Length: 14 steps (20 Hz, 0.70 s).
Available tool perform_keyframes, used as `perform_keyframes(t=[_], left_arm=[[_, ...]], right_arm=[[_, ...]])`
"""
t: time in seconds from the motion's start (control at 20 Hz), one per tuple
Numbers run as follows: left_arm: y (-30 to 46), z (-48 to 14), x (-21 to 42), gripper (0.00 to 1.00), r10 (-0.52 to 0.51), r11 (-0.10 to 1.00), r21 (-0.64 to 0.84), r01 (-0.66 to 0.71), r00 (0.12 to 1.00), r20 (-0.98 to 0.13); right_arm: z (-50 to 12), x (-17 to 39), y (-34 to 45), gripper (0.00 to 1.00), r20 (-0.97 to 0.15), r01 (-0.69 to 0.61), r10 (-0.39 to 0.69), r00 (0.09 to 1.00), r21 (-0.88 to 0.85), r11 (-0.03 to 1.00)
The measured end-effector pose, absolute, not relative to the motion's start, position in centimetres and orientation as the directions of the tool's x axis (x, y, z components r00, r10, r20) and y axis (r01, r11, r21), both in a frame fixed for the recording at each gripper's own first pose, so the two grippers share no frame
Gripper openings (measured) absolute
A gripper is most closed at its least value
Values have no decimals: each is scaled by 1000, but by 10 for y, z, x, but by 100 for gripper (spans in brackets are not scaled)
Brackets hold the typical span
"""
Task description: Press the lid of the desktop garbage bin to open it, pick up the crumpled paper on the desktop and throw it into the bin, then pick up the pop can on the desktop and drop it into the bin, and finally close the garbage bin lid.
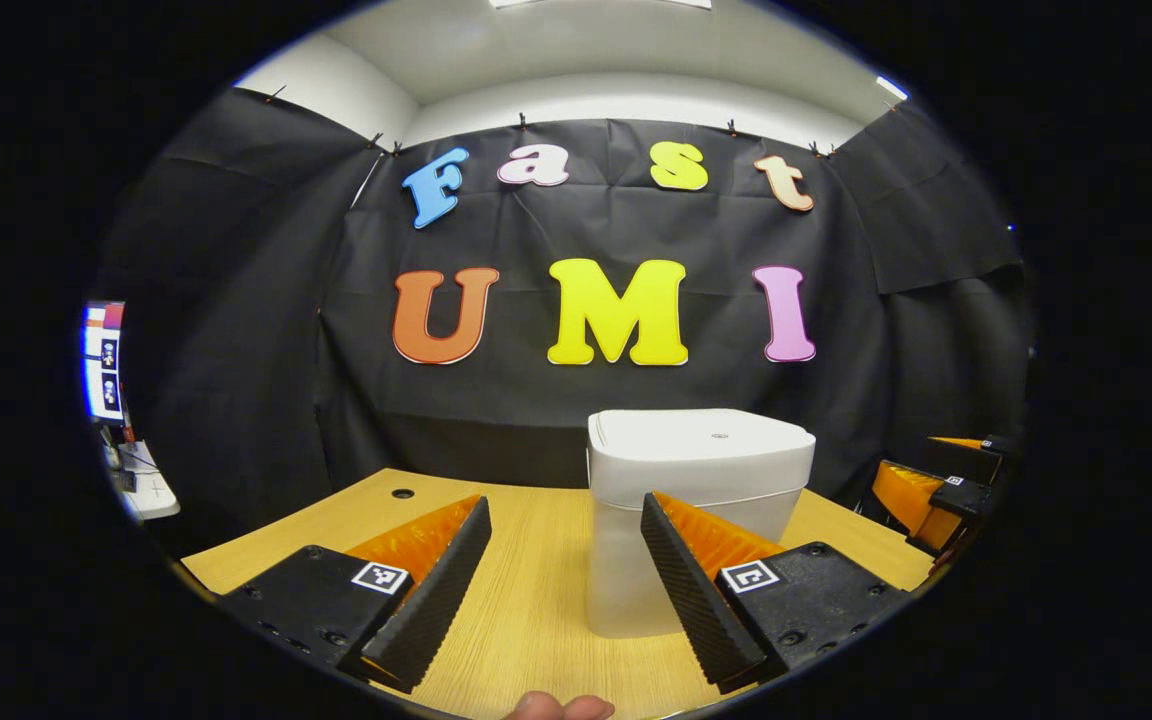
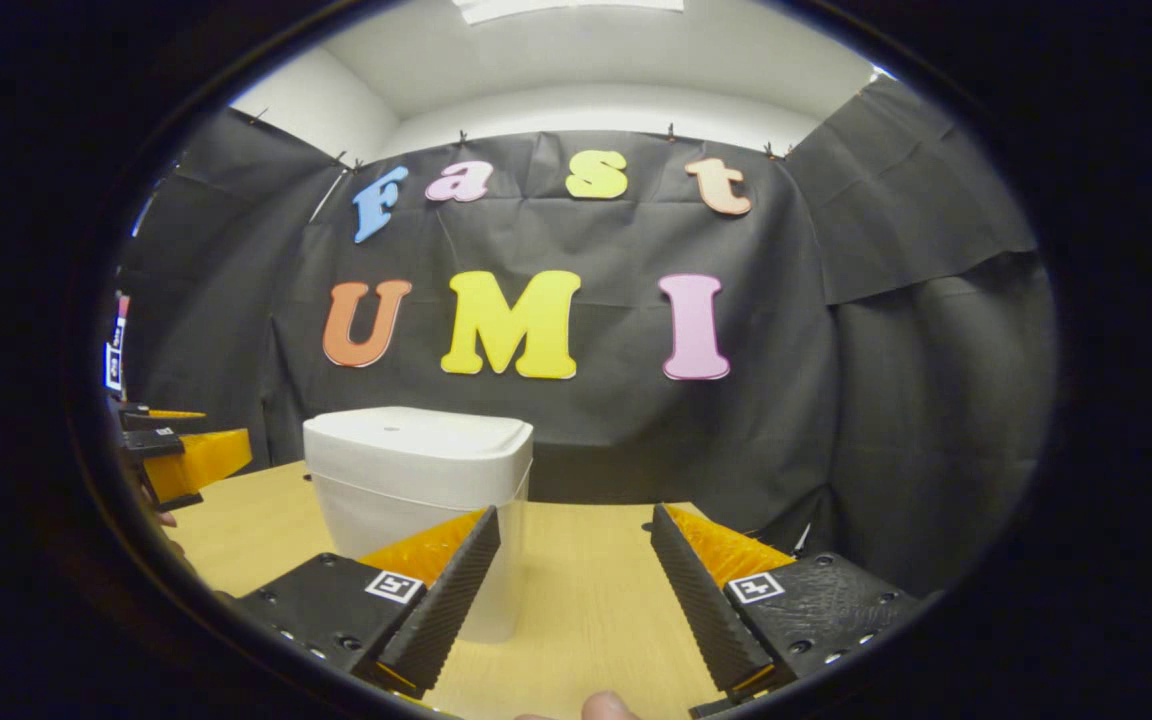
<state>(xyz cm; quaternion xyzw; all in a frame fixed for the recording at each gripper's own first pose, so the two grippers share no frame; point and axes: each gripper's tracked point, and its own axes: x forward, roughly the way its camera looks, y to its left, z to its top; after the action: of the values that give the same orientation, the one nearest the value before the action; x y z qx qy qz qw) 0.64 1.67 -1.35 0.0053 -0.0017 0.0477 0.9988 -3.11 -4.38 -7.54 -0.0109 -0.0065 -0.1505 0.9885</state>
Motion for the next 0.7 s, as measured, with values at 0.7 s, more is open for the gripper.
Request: perform_keyframes(t=[0.7], left_arm=[[10, -10, 2, 97, 73, 997, 16, -73, 997, 38]], right_arm=[[-80, -32, -36, 95, 24, 290, -290, 957, -5, 957]])
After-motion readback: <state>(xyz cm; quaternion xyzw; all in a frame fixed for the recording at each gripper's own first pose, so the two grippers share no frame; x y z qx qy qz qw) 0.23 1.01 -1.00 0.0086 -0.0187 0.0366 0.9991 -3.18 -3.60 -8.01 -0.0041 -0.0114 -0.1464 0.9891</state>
